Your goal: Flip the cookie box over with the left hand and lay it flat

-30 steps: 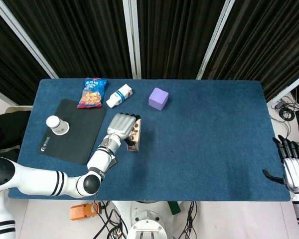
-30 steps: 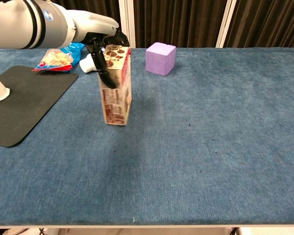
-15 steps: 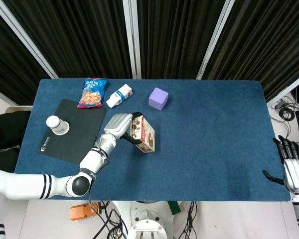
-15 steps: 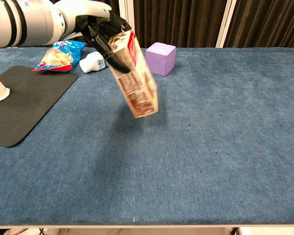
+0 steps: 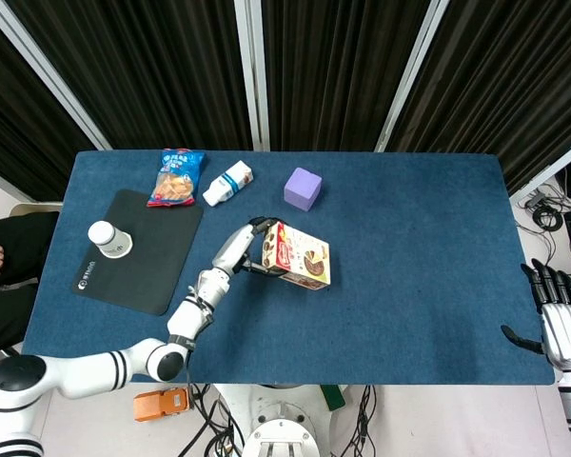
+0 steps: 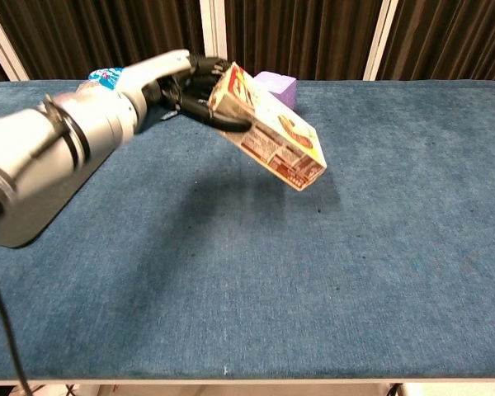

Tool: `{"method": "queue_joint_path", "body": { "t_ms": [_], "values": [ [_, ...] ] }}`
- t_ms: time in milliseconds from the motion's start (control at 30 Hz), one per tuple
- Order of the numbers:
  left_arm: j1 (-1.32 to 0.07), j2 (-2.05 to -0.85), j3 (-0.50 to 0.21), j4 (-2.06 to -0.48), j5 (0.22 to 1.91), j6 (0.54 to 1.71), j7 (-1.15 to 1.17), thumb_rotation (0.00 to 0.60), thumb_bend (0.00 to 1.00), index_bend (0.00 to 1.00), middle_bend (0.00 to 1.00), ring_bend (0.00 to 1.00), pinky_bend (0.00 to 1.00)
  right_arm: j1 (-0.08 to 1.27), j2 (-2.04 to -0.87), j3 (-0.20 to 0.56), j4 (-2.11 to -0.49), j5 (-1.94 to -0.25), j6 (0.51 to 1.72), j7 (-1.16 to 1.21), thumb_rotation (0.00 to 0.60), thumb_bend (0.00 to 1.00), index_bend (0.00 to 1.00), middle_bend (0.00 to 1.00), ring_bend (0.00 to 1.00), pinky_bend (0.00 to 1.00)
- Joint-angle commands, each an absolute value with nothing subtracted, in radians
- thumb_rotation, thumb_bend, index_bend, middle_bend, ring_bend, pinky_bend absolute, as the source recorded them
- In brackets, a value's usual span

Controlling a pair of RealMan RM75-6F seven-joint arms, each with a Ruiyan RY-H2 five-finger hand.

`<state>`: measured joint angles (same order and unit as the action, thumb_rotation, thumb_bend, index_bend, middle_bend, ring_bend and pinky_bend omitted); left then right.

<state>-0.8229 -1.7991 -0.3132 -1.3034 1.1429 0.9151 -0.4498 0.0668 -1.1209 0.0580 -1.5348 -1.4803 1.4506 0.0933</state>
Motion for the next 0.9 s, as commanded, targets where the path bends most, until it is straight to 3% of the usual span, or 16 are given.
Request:
{"method": "queue_joint_path", "body": {
  "t_ms": [33,400,567,900],
  "values": [
    [-0.814,-1.903,-0.279,-1.152,1.232,0.965,-0.487,0.600,0.00,0.38,0.42,0.25,0.02,0.066,-1.120,0.059,-1.536,-1.476,1.449,0.094,0.600,0.28,0.00,0.00,0.00,0.00],
    [-0.808,-1.962,-0.262,-0.996,1.266,0.991,-0.428,0.600,0.00,0.37,0.40,0.23,0.00,0.068,-1.119,0.062,-1.539,-1.471,1.444,0.089,0.600,0.28,0.00,0.00,0.00,0.00],
    [-0.806,-1.939,-0.247,-0.990,1.263,0.960,-0.360,0.600,0.00,0.21,0.28,0.15,0.00,0.072,-1.120,0.061,-1.541,-1.474,1.439,0.090,0.600,0.28,0.00,0.00,0.00,0.00],
    [-0.796,-1.886,-0.255,-1.054,1.191,0.895,-0.206,0.600,0.00,0.02,0.07,0.01,0.00,0.069,-1.116,0.061,-1.540,-1.479,1.447,0.104,0.600,0.28,0.00,0.00,0.00,0.00]
  ]
}}
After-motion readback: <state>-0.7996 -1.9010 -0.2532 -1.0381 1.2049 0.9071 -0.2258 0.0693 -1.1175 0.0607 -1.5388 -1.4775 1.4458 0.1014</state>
